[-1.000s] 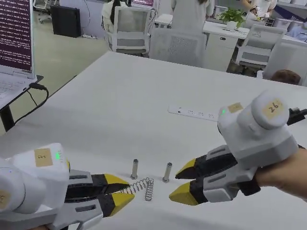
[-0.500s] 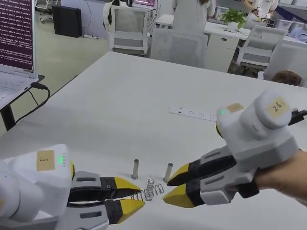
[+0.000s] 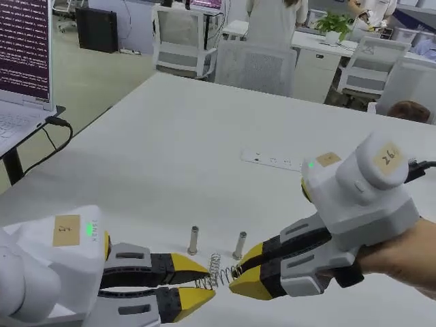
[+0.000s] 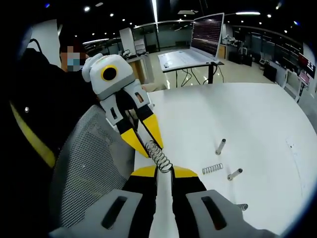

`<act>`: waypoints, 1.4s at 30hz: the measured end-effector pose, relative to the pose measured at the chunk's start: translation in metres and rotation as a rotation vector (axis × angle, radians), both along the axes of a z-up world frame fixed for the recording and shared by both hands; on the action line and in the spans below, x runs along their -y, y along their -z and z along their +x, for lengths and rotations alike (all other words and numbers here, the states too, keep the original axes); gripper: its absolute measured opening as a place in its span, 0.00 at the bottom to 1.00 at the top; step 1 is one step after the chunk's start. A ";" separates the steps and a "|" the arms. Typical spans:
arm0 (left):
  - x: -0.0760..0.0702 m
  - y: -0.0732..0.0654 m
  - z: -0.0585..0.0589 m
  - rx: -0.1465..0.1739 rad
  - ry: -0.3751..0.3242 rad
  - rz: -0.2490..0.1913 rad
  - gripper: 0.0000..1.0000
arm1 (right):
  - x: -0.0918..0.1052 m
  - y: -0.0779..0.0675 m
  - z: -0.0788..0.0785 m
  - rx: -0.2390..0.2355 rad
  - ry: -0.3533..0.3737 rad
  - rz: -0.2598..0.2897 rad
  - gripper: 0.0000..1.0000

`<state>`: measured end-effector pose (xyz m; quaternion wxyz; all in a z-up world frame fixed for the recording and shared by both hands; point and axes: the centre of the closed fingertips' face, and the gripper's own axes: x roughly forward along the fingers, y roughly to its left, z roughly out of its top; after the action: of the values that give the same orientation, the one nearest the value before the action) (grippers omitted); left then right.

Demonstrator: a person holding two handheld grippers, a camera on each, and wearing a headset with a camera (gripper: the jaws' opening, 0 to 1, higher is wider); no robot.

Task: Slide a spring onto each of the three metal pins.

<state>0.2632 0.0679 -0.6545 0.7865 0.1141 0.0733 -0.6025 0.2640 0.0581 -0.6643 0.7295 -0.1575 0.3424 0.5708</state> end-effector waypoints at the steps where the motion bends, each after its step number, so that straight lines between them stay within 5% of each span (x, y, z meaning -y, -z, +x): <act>1: 0.000 0.001 0.000 0.000 -0.001 0.004 0.03 | -0.001 -0.002 0.000 0.002 0.000 0.002 0.08; 21: 0.000 0.005 0.000 0.011 0.004 0.032 0.02 | -0.025 -0.025 -0.013 0.077 -0.104 -0.037 0.05; 29: 0.000 0.005 -0.002 0.012 0.009 0.034 0.02 | -0.029 -0.025 -0.012 0.105 -0.133 -0.090 0.13; 42: 0.001 0.004 -0.004 -0.001 0.014 0.033 0.02 | -0.037 -0.017 -0.016 0.151 -0.247 -0.218 0.11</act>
<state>0.2589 0.0673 -0.6588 0.7804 0.1272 0.0829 -0.6066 0.2482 0.0949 -0.6475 0.6560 -0.3191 0.3244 0.6021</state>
